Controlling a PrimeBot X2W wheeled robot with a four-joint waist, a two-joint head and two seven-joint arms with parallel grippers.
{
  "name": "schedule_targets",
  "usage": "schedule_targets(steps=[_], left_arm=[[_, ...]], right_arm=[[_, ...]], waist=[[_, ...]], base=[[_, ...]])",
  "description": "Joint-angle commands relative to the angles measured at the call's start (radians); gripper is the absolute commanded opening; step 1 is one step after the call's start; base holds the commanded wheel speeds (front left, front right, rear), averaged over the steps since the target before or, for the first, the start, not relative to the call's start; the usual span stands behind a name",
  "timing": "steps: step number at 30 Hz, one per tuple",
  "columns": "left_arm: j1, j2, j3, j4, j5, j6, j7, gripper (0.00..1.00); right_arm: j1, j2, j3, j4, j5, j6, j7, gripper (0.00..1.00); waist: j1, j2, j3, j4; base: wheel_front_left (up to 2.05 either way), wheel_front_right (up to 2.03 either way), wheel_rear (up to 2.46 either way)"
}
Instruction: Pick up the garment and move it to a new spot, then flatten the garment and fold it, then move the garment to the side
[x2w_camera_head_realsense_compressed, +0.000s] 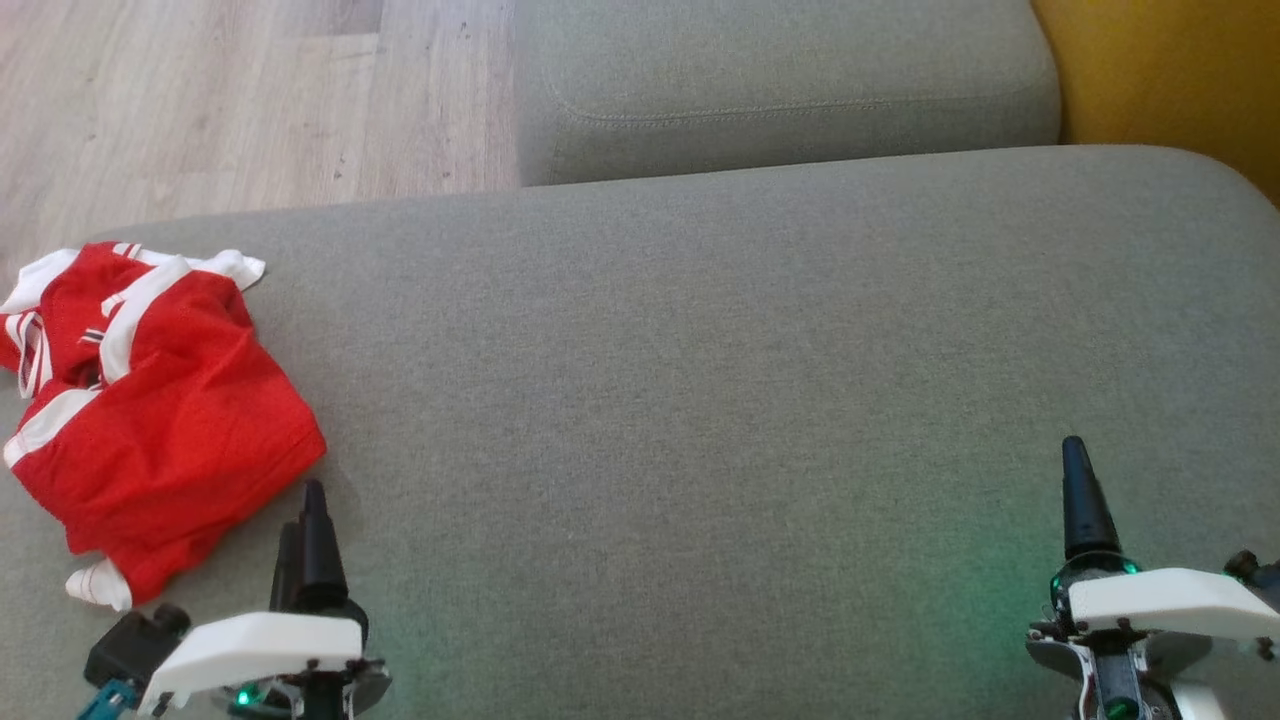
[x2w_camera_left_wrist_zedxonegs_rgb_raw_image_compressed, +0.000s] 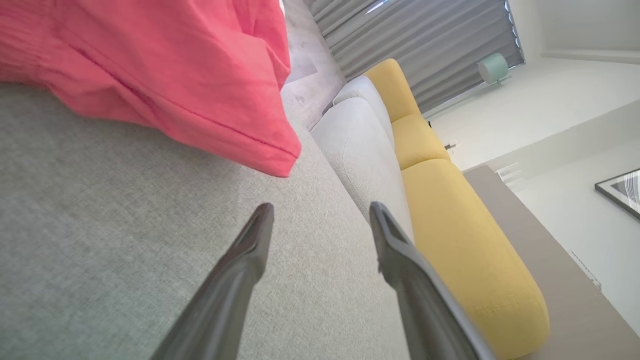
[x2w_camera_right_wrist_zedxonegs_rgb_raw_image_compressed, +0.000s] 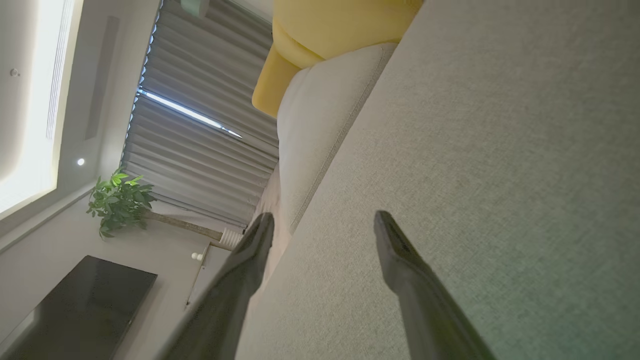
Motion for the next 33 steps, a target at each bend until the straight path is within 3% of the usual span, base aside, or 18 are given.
schedule_targets(steps=[1,8,33], left_arm=[[-0.047,0.008,0.0,-0.041,0.043,0.008,-0.011,1.0],[-0.042,0.009,-0.018,-0.047,0.129,0.015,-0.029,1.0],[-0.05,0.052,-0.144,-0.103,0.48,0.134,-0.105,1.0]], right_arm=[[-0.04,-0.01,0.012,-0.043,-0.039,0.006,-0.015,1.0],[-0.032,-0.011,0.019,-0.057,-0.121,0.006,-0.032,1.0],[-0.011,-0.013,0.108,-0.097,-0.492,0.01,-0.109,1.0]], waist=[[0.0,0.0,-0.005,-0.001],[0.0,0.0,-0.013,0.0],[0.0,0.0,-0.037,0.001]], base=[[0.0,0.0,0.0],[0.0,0.0,0.0],[0.0,0.0,0.0]])
